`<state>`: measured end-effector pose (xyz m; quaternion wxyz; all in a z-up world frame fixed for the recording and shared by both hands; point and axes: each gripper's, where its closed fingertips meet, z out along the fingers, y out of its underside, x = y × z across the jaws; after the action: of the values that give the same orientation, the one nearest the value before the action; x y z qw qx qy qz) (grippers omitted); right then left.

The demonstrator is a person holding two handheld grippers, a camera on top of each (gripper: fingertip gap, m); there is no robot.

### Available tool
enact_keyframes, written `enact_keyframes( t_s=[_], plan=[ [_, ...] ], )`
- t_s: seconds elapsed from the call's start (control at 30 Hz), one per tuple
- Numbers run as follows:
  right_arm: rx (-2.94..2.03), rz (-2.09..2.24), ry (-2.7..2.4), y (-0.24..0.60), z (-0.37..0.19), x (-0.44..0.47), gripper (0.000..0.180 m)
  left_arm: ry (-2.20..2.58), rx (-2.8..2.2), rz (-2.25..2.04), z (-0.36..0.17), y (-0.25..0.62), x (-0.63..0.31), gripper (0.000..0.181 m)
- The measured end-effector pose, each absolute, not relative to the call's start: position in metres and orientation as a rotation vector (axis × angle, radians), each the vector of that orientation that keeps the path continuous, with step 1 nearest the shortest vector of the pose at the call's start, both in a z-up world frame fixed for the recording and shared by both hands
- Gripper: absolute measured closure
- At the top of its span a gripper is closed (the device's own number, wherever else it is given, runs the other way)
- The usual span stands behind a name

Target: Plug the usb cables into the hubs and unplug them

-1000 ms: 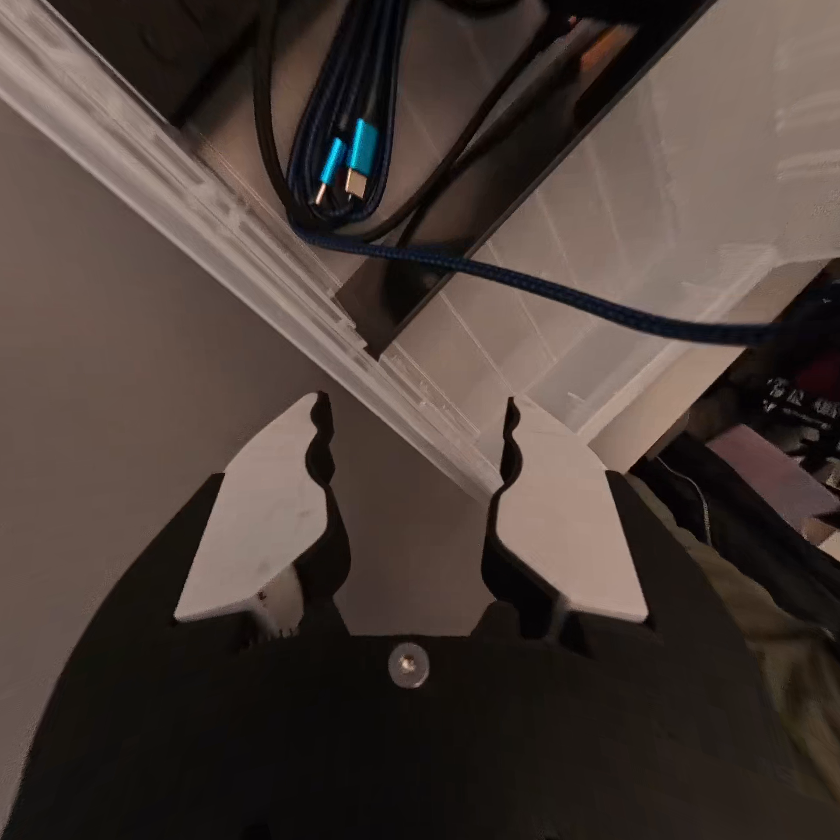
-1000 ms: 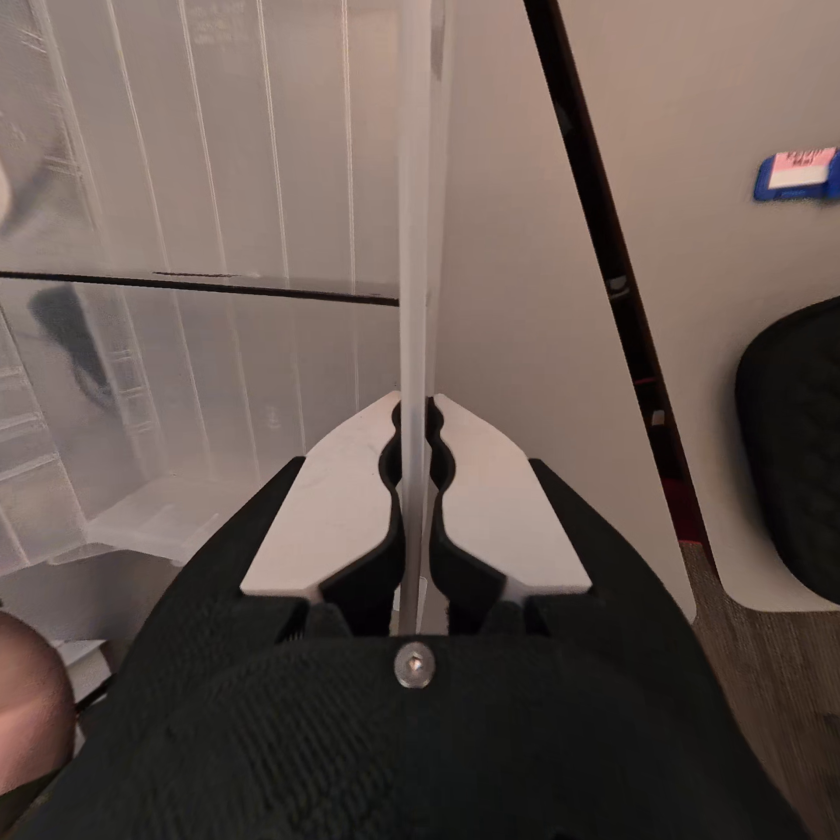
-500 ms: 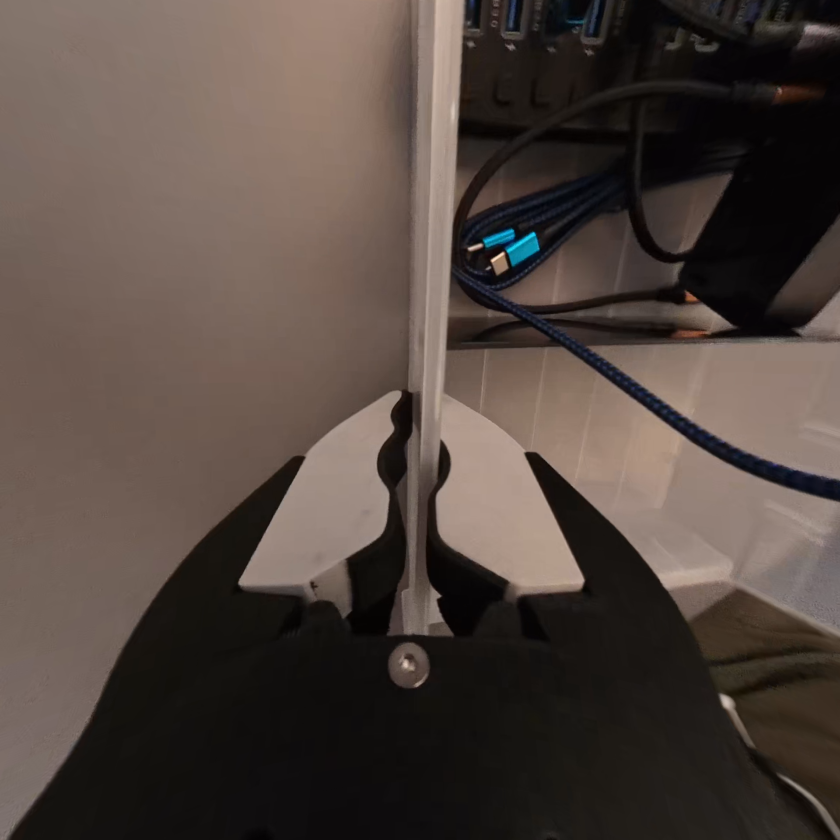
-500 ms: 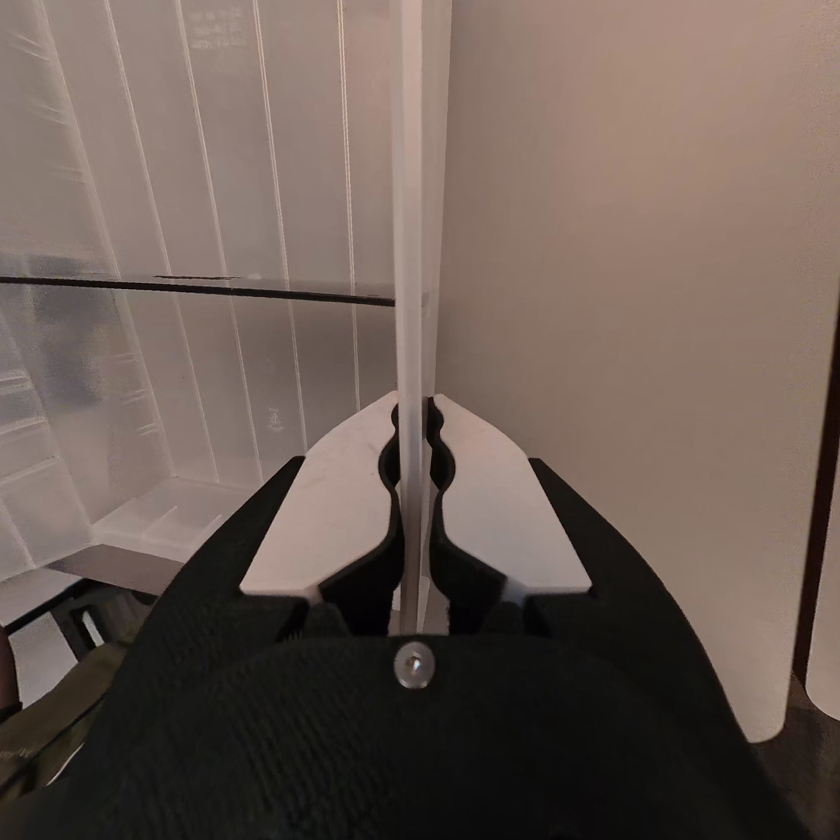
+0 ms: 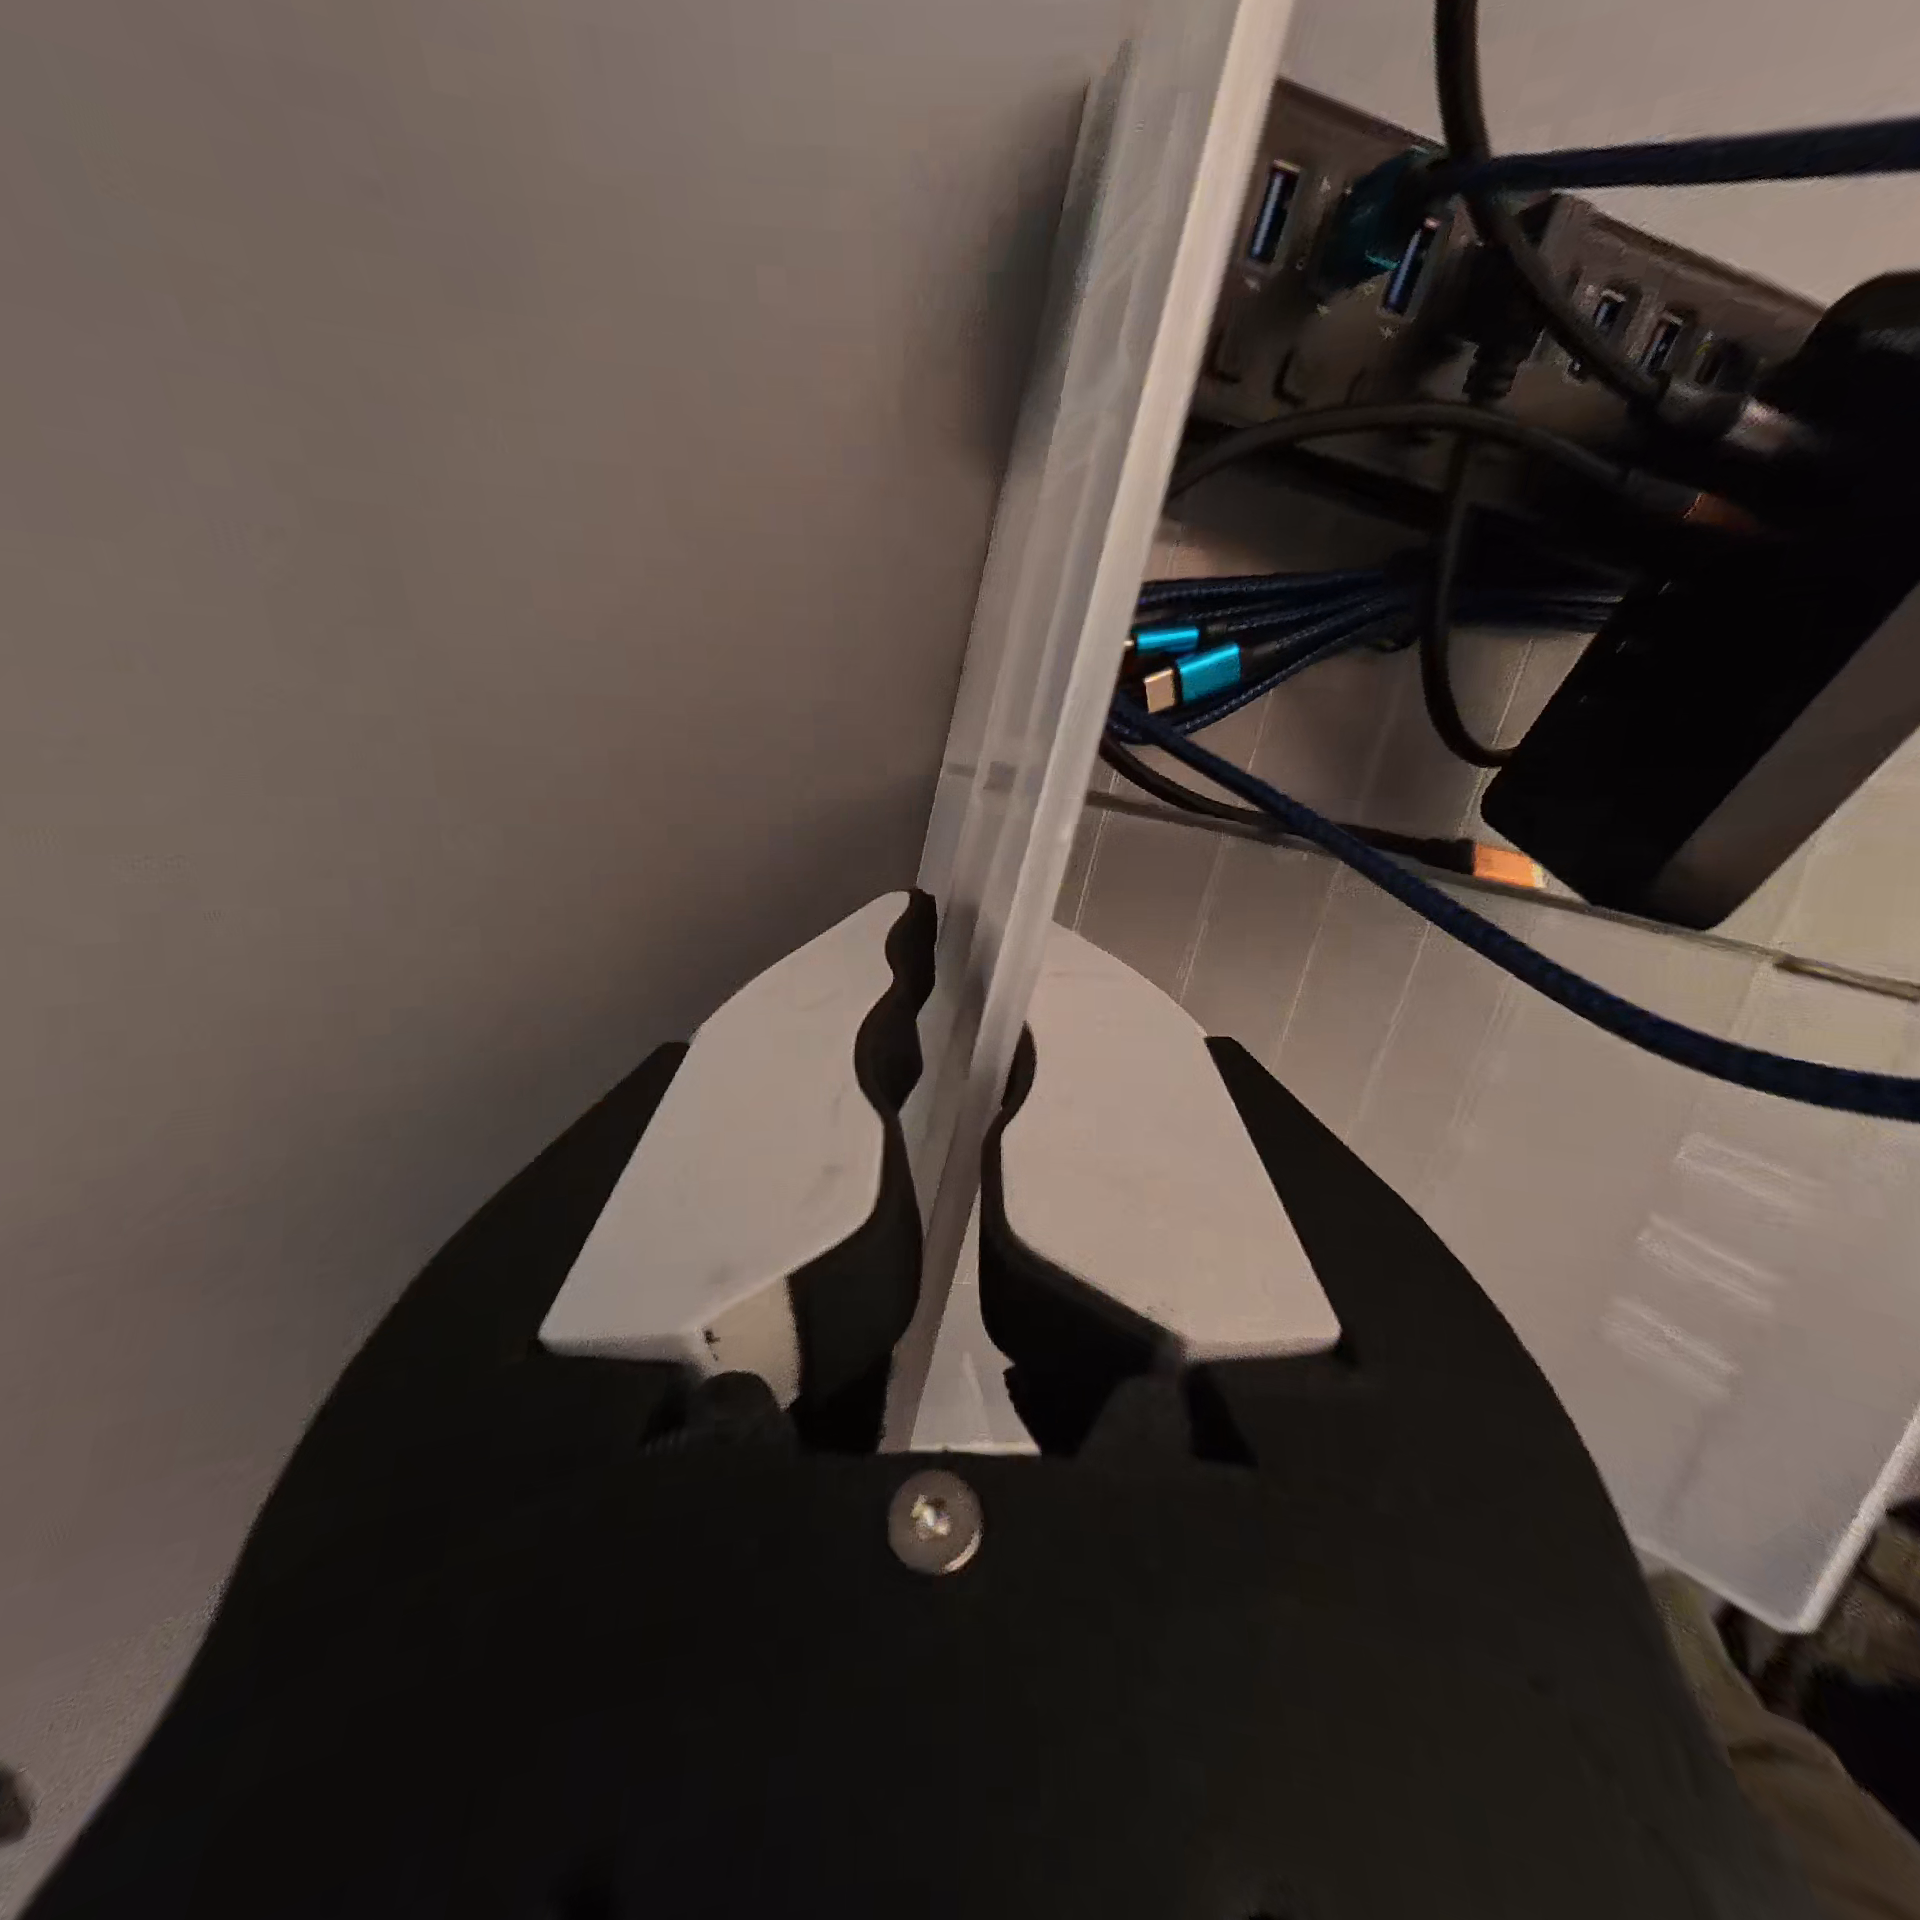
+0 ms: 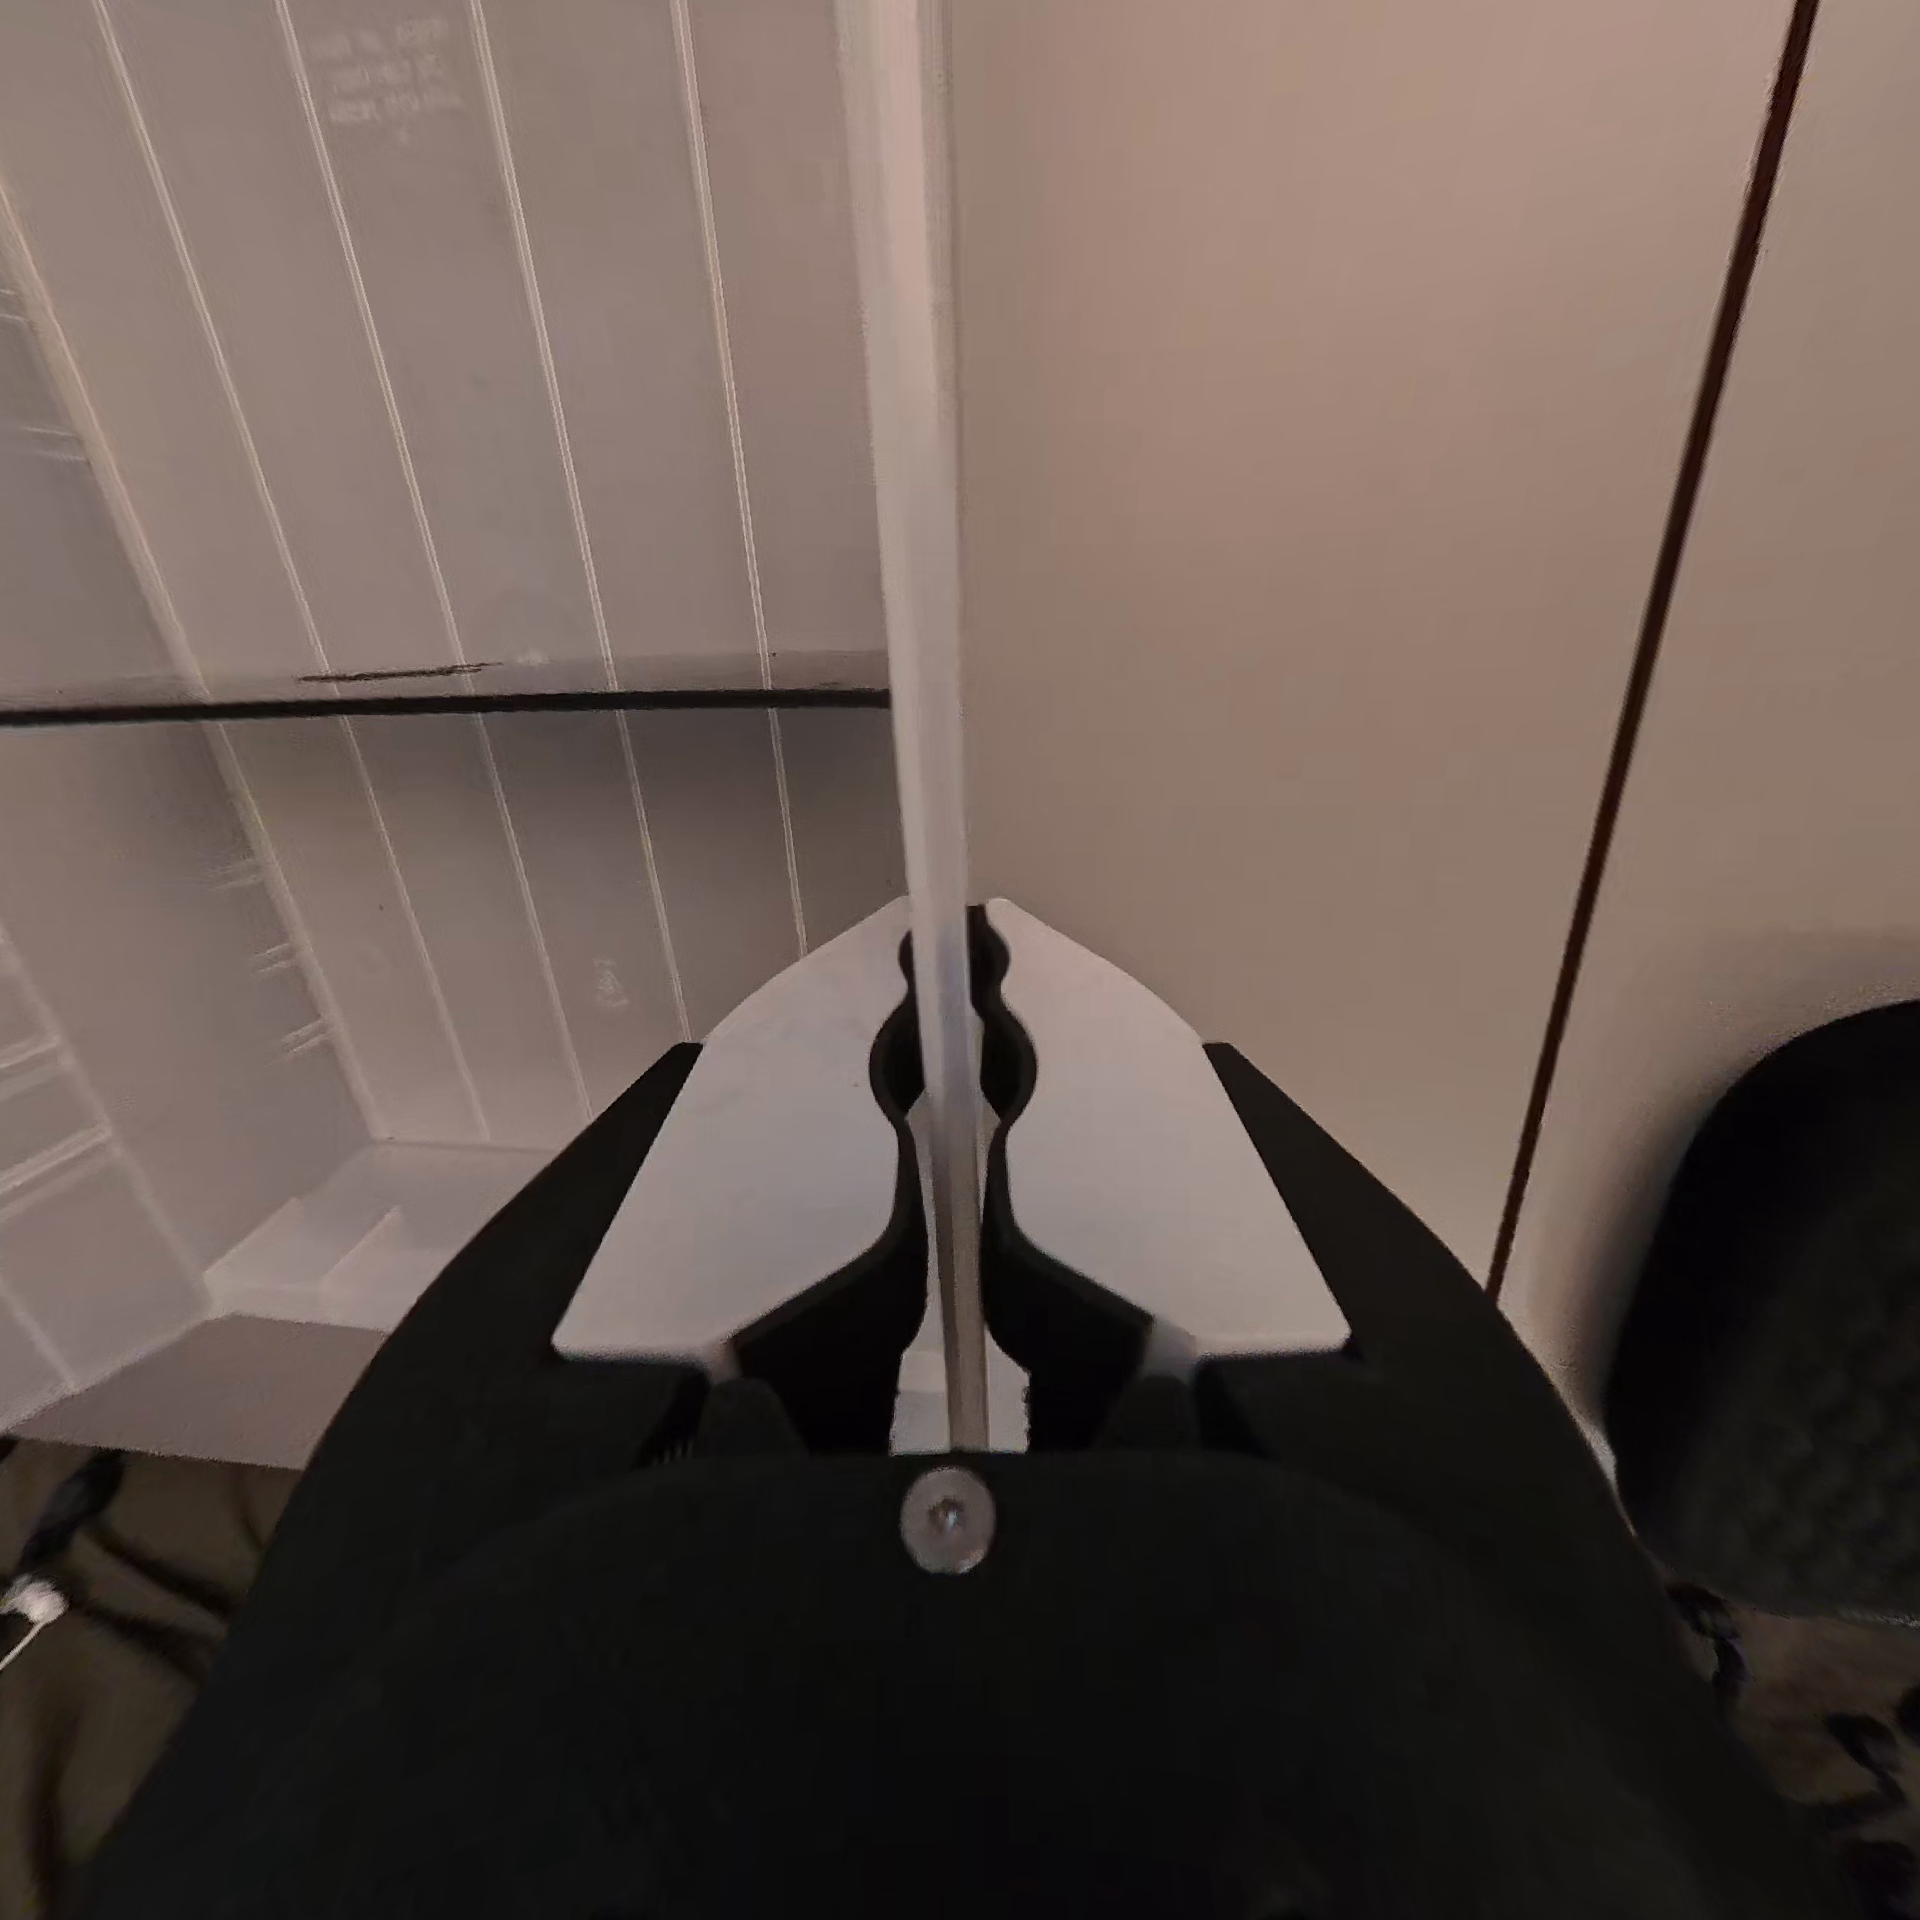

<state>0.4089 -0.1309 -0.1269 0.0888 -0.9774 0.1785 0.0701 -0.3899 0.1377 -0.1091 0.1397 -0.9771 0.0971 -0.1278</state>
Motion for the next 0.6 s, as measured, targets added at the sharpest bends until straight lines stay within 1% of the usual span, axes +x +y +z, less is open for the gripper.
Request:
enact_keyframes(
  t_s=[0.1, 0.23, 0.33, 0.6],
  plan=[
    [-2.908, 0.214, 0.493, -0.126, -0.127, 0.416, 0.174, 0.140, -2.821, -0.356, -0.109, 0.138, -0.425, 0.175],
    [-2.909, 0.230, 0.579, -0.129, -0.126, 0.430, 0.173, 0.049, -2.820, -0.406, -0.108, 0.142, -0.449, 0.173],
    [-2.879, 0.244, 0.573, -0.129, -0.126, 0.435, 0.173, 0.017, -2.819, -0.468, -0.107, 0.145, -0.455, 0.171],
    [-2.875, 0.220, 0.532, -0.131, -0.126, 0.434, 0.174, -0.016, -2.814, -0.473, -0.107, 0.150, -0.463, 0.171]
  ],
)
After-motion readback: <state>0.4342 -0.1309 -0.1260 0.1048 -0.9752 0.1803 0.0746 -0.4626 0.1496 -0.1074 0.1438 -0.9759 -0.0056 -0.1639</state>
